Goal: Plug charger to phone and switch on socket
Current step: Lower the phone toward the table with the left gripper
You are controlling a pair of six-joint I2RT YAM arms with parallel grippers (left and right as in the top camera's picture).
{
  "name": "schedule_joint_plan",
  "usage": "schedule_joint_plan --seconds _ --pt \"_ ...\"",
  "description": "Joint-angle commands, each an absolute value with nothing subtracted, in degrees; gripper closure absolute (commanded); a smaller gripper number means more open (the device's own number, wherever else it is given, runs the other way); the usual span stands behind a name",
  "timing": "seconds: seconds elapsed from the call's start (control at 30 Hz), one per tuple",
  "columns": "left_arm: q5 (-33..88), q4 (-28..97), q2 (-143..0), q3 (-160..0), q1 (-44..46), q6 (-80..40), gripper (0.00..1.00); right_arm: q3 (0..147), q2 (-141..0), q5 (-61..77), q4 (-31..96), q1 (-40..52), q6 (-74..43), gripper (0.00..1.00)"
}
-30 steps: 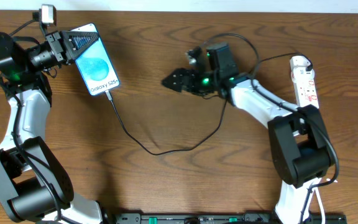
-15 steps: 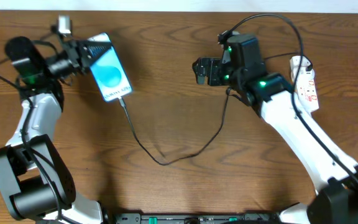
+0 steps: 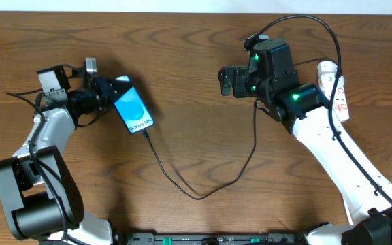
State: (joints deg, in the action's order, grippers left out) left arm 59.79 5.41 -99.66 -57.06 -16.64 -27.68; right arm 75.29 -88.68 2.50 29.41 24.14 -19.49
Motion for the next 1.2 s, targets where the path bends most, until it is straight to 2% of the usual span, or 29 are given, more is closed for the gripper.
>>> schedule_joint_plan --seconds 0.0,0.43,1.17 --pt "47.5 8.2 -99.0 -57.9 -16.6 -22.0 0.93 75.8 -88.0 1.4 29.6 24.5 -18.3 0.01" --pt "36.5 14.3 -99.3 -57.5 -16.6 -22.1 0.92 75.8 -88.0 1.5 29.8 24.9 -18.3 0.01" --pt "33.5 17.2 -105.8 -57.2 -16.6 -24.0 0.93 75.8 -88.0 1.4 31.0 26.4 -18.3 0.01"
